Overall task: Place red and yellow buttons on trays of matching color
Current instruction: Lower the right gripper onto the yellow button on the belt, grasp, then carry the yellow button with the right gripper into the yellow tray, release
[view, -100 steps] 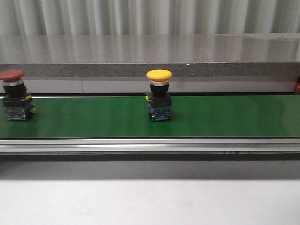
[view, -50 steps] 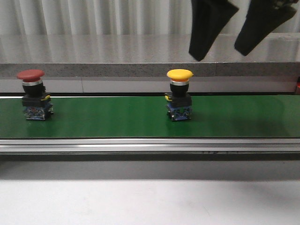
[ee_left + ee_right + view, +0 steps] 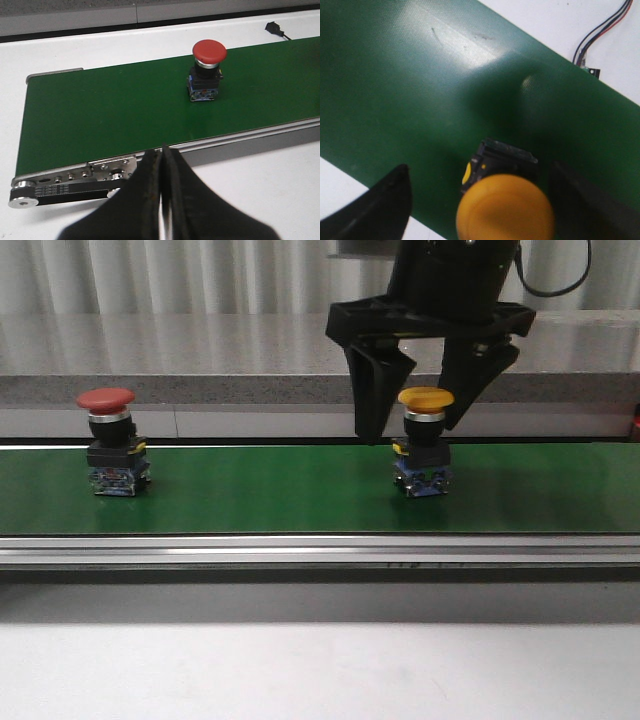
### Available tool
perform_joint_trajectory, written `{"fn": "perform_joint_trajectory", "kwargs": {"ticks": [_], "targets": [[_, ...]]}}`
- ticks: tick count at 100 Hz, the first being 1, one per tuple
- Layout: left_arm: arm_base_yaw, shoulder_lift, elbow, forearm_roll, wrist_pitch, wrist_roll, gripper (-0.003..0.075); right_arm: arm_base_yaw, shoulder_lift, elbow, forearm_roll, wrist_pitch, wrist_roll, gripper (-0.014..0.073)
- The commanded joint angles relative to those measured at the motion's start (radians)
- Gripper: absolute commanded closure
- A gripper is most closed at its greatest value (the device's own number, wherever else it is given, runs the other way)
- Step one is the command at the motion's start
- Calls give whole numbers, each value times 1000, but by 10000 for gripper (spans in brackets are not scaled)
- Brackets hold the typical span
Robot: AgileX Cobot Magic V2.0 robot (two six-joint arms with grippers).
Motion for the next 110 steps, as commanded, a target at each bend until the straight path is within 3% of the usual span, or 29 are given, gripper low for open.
{"fn": "perform_joint_trajectory", "kwargs": {"ticks": [1,15,24,69,110], "targets": [[-7,3,-27,-19,-69,2,740,-16,-32,-37,5,-14,-10,179],[-7,3,-27,-19,-69,2,740,-18,-39,-37,5,-17,-9,407],[-7,3,-27,-19,-69,2,740,-22,-53,-37,5,-17,10,477],[-7,3,-27,-19,-69,2,740,-211,-257,-31,-37,85,179,484],[-7,3,-27,-19,-69,2,740,-598,-451,120,-40,98,229,484]]}}
